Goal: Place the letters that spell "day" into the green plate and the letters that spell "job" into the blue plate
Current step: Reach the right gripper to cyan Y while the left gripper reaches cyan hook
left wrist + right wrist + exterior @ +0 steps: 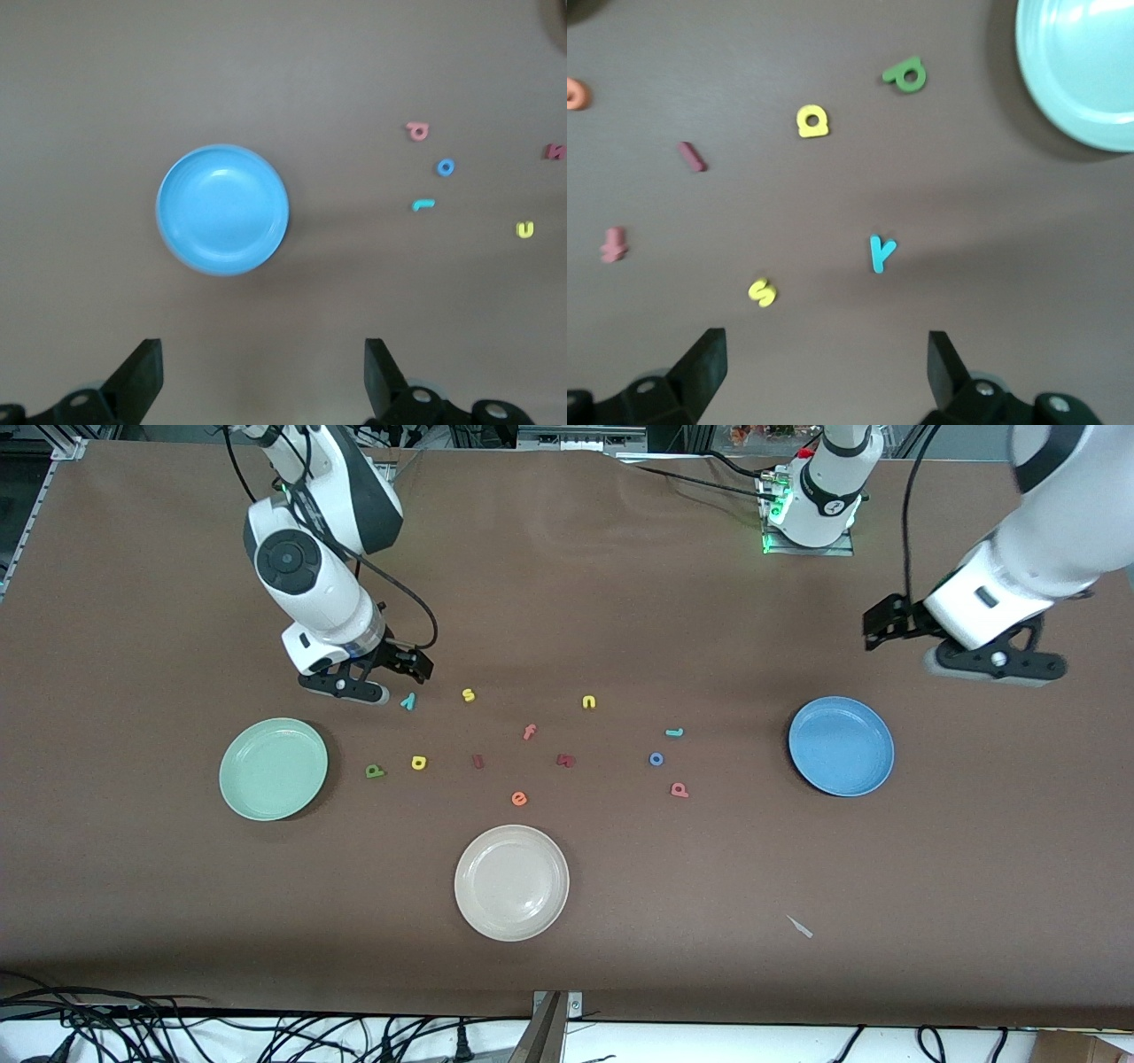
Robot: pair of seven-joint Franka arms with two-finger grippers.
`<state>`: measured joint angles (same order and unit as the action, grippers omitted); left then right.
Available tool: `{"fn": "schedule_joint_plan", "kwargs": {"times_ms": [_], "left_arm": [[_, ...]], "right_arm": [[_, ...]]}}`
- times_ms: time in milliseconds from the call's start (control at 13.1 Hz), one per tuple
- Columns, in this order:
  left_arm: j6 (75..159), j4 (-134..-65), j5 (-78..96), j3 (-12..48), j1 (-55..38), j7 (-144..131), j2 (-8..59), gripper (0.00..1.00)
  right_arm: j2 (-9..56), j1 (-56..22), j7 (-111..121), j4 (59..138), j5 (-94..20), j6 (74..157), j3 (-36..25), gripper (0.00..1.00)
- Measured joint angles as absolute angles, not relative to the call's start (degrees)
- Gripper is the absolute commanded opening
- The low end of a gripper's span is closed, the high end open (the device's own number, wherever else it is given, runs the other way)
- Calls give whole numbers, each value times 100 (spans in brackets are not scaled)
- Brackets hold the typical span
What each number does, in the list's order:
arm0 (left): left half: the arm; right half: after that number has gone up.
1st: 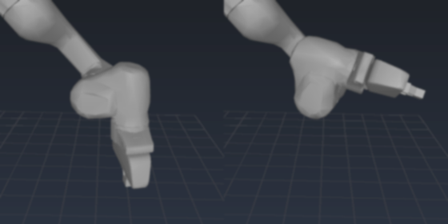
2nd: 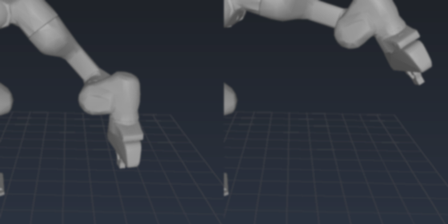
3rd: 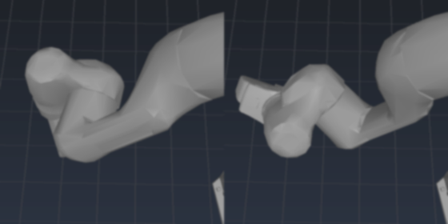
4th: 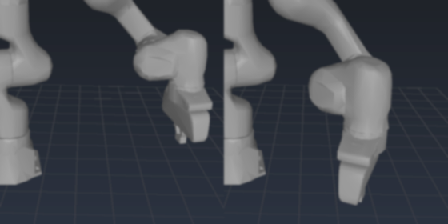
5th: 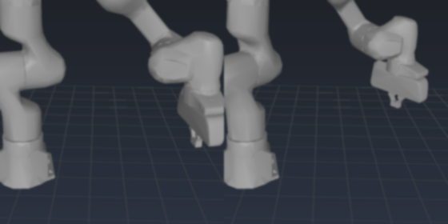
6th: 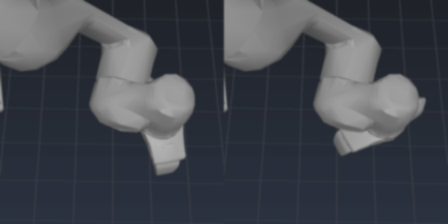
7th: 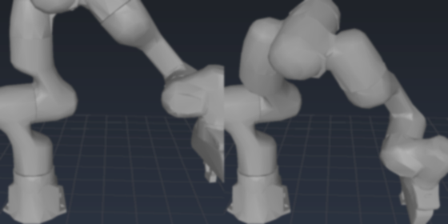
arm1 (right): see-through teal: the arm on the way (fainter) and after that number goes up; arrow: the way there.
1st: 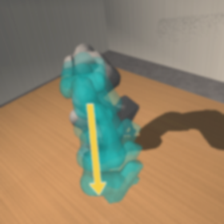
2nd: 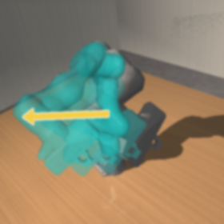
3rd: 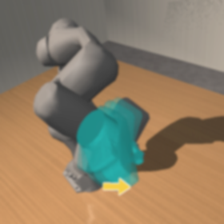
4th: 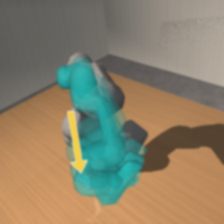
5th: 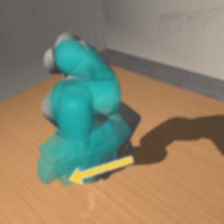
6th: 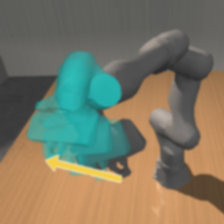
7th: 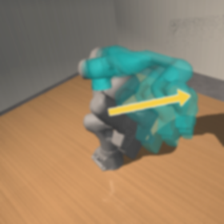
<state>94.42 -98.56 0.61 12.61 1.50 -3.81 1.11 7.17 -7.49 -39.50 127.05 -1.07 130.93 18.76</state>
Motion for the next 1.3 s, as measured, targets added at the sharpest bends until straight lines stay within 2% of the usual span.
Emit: {"fn": "schedule_joint_plan", "kwargs": {"times_ms": [305,762,1143,1296], "left_arm": [[10532,-10753,61,1484,-35,-560,160,100],[10838,-10838,55,1663,-428,-1560,371,100],[12764,-11612,55,1655,-429,-1560,1050,100],[13037,-11713,55,1662,-490,-1560,1349,100]], "right_arm": [[1144,-750,-4210,12935,-107,13594,1877,100],[1740,-730,-4204,12944,130,13960,1859,100],[1979,-683,-3665,12945,247,14028,1753,98],[2040,-682,-3533,12946,346,14073,1696,95]]}}
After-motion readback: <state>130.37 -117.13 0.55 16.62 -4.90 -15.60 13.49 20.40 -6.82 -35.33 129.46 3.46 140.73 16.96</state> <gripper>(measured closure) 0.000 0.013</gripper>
